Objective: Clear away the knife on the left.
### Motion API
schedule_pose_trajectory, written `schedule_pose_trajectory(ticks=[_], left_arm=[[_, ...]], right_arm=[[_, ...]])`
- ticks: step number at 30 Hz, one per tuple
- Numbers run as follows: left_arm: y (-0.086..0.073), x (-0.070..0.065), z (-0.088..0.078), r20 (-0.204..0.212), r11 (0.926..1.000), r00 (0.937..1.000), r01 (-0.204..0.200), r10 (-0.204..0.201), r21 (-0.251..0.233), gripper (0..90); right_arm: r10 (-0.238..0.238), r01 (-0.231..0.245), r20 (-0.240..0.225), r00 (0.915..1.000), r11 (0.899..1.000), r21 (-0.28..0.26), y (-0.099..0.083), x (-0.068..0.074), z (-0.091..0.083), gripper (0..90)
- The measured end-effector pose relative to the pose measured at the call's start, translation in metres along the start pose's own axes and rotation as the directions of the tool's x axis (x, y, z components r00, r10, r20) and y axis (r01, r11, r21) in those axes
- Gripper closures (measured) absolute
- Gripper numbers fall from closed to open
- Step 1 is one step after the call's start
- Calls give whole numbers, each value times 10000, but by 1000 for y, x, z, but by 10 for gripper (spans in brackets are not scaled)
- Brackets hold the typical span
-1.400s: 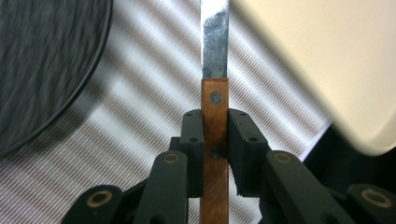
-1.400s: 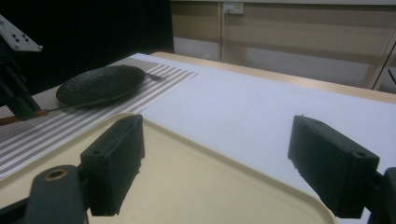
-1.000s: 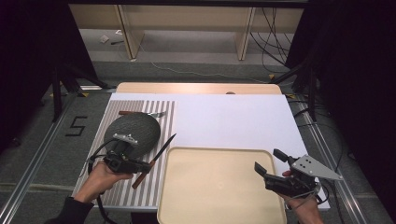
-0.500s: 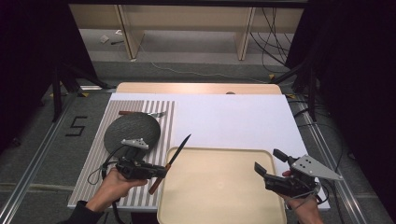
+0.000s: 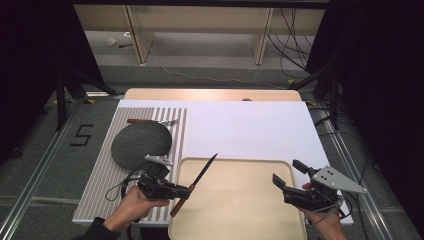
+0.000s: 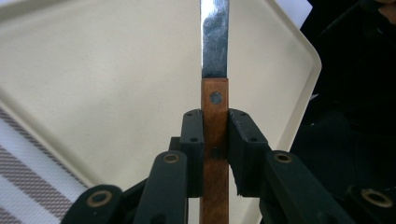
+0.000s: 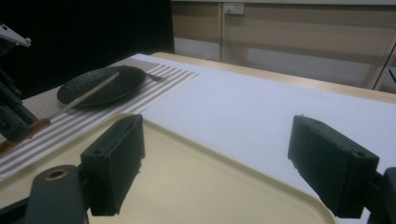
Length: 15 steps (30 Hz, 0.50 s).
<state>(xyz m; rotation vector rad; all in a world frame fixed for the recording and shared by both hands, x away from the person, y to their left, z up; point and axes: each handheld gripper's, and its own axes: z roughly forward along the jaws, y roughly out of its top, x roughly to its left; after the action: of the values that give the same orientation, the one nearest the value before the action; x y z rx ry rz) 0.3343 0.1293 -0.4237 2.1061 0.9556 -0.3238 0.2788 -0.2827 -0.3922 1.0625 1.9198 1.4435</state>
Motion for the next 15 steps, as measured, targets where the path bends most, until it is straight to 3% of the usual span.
schedule_pose_trajectory(ticks=[10, 15], left_arm=[[-2, -4, 27, 156, 9948, 9967, 785, -797, 650, 766], [-3, -5, 37, 97, 9917, 9961, 867, -880, 947, 766]], right_arm=[[-27, 27, 13, 10000, 10000, -7, 0, 0, 0, 197], [-59, 59, 0, 10000, 10000, -31, 0, 1, 0, 197]])
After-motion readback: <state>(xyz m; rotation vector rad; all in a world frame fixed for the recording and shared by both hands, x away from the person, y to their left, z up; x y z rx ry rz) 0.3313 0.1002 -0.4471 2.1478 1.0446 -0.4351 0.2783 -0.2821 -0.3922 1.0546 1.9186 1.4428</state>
